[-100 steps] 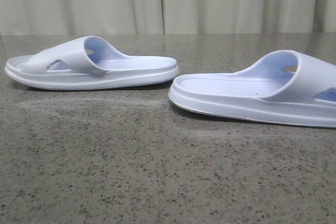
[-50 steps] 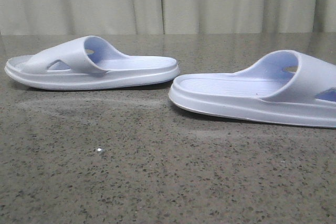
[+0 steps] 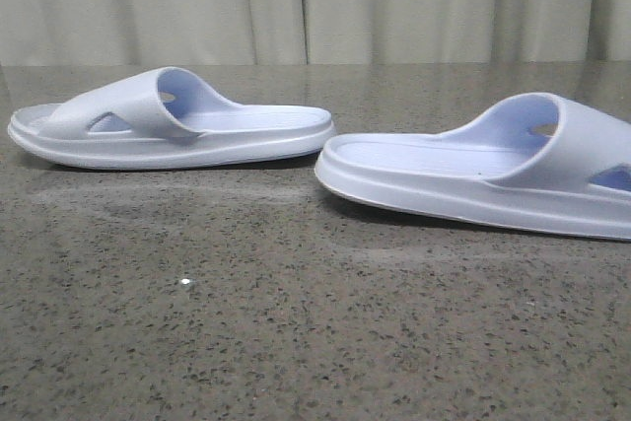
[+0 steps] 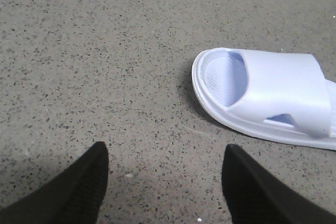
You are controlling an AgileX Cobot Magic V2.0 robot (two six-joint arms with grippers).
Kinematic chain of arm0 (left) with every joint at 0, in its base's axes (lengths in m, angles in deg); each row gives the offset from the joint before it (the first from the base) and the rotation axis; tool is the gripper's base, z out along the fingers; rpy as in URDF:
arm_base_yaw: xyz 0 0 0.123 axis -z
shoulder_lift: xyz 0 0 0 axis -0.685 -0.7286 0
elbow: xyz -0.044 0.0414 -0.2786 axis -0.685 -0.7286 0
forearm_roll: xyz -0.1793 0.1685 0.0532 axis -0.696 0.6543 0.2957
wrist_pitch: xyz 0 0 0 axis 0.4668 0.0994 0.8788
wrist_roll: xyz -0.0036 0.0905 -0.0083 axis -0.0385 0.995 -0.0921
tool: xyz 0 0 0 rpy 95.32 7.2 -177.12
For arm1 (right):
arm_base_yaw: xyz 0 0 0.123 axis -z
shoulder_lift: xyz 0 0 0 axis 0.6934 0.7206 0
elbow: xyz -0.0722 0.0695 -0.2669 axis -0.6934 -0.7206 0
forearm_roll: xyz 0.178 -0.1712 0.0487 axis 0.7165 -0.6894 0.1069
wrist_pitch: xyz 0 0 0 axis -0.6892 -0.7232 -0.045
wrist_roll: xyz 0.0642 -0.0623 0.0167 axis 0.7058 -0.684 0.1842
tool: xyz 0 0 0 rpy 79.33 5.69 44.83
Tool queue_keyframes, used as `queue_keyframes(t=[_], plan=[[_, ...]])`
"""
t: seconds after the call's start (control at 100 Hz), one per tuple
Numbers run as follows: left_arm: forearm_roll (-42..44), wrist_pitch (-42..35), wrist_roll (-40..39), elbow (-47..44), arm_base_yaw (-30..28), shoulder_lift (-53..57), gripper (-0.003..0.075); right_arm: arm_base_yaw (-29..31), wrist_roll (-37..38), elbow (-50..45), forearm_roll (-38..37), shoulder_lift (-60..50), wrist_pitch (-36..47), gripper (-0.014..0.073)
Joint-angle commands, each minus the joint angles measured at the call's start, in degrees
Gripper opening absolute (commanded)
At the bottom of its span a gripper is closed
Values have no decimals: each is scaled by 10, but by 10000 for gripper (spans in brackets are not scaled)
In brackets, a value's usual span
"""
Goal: Insert blue slippers together front up
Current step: 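Grasp each slipper's sole rim, left gripper one, right gripper the other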
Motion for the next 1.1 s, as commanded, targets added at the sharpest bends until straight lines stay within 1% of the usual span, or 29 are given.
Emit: queue_keyframes(t=[0.0, 0.09, 0.22, 0.41, 0.5, 0.55, 0.63, 0.67, 0.74, 0.86, 1.09], plan=[[-27, -40, 11, 24, -2, -10, 414, 3, -15, 11, 16, -5, -11, -104], [-57, -27, 39, 45, -2, -42, 414, 3, -15, 11, 16, -5, -11, -106], [-122, -5, 108, 91, -2, -109, 414, 3, -15, 11, 21, -5, -11, -107], [-237, 48, 205, 178, -7, -228, 414, 3, -15, 11, 23, -6, -11, -107], [-293, 77, 257, 204, -30, -282, 414, 3, -15, 11, 23, -6, -11, -107], [-354, 97, 294, 214, -51, -308, 414, 3, -16, 11, 23, -6, -11, -107], [-449, 159, 387, 224, -86, -350, 414, 3, -17, 11, 23, -6, -11, -107], [-479, 193, 409, 229, -97, -367, 414, 3, -17, 11, 23, -6, -10, -107], [-492, 221, 423, 240, -110, -398, 414, 3, -17, 11, 23, -6, -9, -107], [-493, 226, 429, 255, -111, -432, 414, 3, -21, 11, 23, -6, -9, -107], [-504, 249, 448, 269, -111, -453, 408, 3, -22, 11, 24, -6, -5, -107]])
